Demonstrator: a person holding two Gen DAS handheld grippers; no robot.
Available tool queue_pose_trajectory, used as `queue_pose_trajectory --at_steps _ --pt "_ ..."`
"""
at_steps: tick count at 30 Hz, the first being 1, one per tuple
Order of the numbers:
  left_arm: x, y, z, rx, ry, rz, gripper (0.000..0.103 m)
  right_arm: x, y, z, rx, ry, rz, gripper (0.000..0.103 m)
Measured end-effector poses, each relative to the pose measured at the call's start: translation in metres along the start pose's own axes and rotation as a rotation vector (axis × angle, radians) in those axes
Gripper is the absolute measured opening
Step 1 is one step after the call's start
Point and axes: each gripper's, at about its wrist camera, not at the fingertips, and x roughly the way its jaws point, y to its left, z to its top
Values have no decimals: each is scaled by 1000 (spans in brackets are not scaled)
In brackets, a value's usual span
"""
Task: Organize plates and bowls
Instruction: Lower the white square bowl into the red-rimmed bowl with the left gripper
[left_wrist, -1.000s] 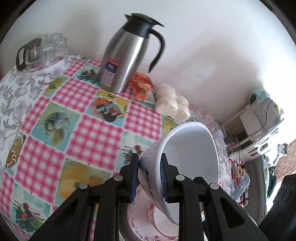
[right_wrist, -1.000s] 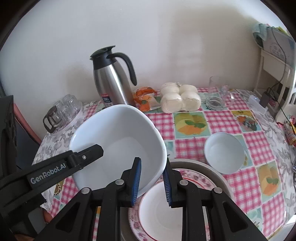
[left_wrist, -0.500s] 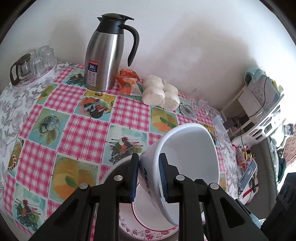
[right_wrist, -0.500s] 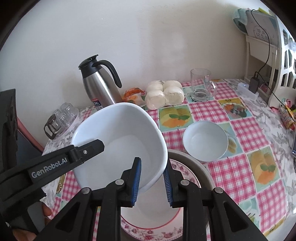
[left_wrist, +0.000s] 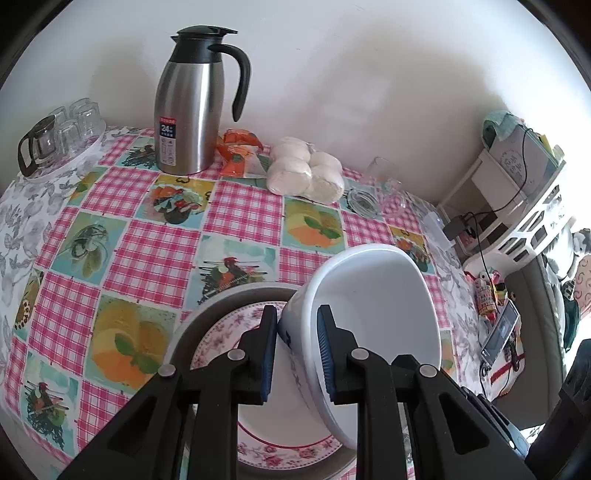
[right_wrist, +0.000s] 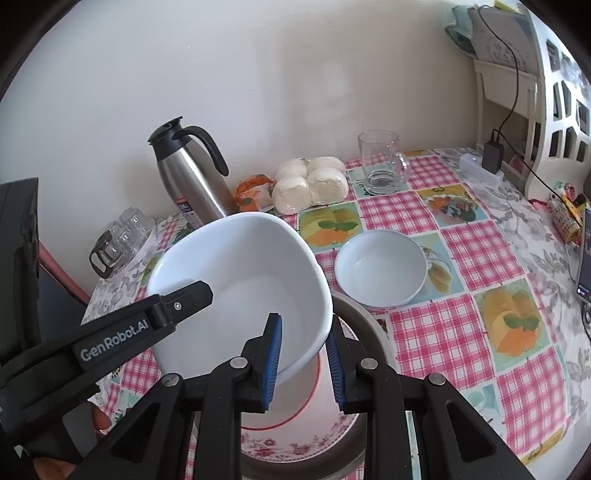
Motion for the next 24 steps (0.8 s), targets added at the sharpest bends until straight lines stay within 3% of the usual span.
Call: queue_pose_trajectory --at_steps 24 --pt "7 8 -7 -13 70 20 23 8 1 -6 3 41 -5 28"
